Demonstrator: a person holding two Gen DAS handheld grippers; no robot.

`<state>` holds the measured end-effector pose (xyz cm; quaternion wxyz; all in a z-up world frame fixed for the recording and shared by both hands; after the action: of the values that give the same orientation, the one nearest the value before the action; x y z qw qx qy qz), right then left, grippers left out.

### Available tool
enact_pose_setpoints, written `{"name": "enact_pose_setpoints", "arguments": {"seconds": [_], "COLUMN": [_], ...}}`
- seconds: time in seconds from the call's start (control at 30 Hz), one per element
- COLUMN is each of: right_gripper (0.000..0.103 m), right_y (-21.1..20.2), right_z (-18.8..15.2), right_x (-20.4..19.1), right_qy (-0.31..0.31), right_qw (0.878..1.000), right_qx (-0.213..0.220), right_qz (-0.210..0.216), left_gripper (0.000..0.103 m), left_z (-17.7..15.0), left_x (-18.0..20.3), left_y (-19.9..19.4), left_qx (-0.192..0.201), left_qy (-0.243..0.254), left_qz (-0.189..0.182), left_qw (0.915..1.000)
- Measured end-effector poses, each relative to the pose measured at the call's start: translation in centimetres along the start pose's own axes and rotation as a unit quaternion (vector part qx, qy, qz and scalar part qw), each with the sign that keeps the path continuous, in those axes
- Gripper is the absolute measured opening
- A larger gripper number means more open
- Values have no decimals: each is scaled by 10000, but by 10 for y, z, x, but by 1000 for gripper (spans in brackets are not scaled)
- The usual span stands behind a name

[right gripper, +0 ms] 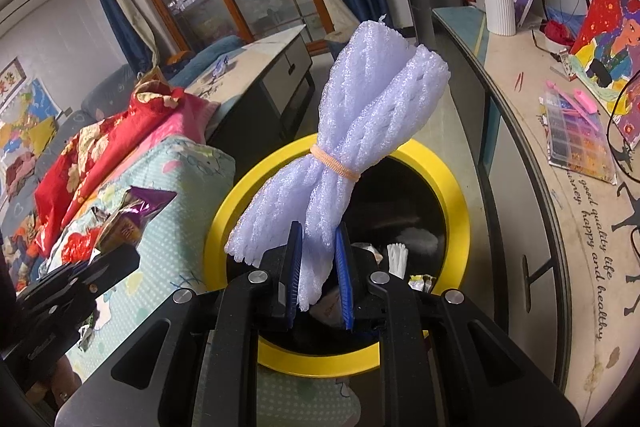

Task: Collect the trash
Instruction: 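Carry the wrapper and foam net over the yellow bin and open both tools, then move both open tools back to the trash on the bed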

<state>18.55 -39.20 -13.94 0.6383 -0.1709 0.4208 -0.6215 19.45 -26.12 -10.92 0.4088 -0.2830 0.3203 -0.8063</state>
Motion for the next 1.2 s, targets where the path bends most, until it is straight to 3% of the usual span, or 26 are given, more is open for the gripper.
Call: {"name": "enact_pose_setpoints", "arguments": {"seconds": [0.43,0.47,0.53,0.57,0.63,0.7,0.77,0.97,1.2], "right_gripper": [22,30,42,43,48,52,55,68,72], "right_y": [11,11,11,10,9,6,2,-11,-24], "right_z": [-5,-6,-6,-6,-5,-3,-1,5,10], "right_x": [10,11,12,12,14,16,18,18,2], "right_qy": [113,127,163,157,171,205,240,274,37], "right_qw": [9998,9997,9997,9997,9997,9997,9996,9989,9980], "right_qx": [-187,-206,-179,-172,-132,-60,16,268,499], "right_qz": [-46,-47,-84,-92,-118,-143,-178,-280,-384], "left_gripper": [12,19,42,53,61,84,91,92,92], "left_z": [2,3,4,5,6,6,6,8,4], "left_x": [-2,-3,-4,-5,-8,-11,-15,-23,-34], "left_y": [25,24,22,21,18,14,9,-16,-38], "left_qx": [-151,-115,-80,-62,-25,22,55,342,497], "left_qy": [-70,-74,-121,-160,-221,-316,-438,-530,-646], "left_qz": [-55,-57,-77,-119,-111,-104,-212,-25,89], "left_qw": [9998,9999,9999,9998,9997,9994,9988,9980,9966]}}
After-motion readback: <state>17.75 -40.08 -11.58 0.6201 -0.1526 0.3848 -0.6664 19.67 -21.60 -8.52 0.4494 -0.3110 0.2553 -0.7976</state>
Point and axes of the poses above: each gripper's, at about its wrist camera, not at the fingertips, and y roughly the way its jaws point, x to its right, z to its top, the point moved 7 cm from there along y, roughly the way its jaws point, and after that the axes turned 6 degrees about -x, right-handed, at the moved point
